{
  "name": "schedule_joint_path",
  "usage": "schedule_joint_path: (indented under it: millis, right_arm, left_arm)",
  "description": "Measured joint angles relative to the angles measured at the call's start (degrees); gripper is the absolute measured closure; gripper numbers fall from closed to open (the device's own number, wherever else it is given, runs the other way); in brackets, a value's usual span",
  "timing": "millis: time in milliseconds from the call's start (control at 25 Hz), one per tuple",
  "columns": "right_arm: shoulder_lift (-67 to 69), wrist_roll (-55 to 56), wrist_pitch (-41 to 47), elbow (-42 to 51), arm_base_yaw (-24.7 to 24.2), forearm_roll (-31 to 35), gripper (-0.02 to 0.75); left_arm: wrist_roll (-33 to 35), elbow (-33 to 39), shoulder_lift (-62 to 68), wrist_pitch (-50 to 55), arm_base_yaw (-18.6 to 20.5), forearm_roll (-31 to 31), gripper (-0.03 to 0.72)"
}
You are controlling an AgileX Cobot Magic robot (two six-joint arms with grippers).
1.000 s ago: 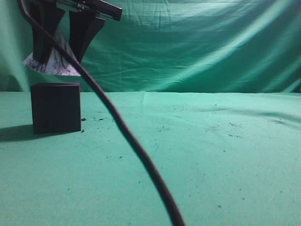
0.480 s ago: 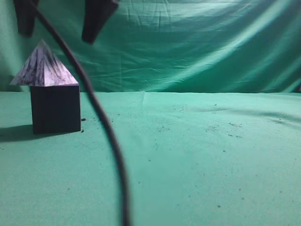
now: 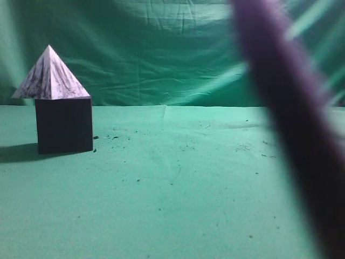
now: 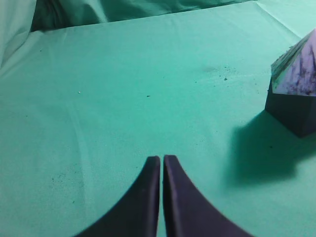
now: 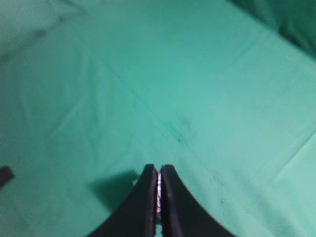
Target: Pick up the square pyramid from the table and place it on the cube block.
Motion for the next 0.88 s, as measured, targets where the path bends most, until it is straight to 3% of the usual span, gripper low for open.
schedule_joint_path:
  millis: [200, 440, 640, 880]
  right_arm:
    - [-12.3, 0.2, 0.8, 3.0, 0.0, 0.3, 0.738]
    - [-26.9, -0.2, 1.3, 15.8, 0.0, -2.6, 0.738]
    - [-38.6, -0.2, 0.5, 31.0, 0.0, -2.9, 0.738]
    - [-56.4, -0.2, -8.9, 51.4, 0.0, -2.9, 0.738]
  left_arm:
    - [0.0, 0.0, 0.0, 0.0, 0.0, 0.0, 0.688]
    - [0.0, 0.0, 0.0, 0.0, 0.0, 0.0, 0.688]
    - [0.0, 0.0, 0.0, 0.0, 0.0, 0.0, 0.688]
    - [0.0, 0.0, 0.0, 0.0, 0.0, 0.0, 0.688]
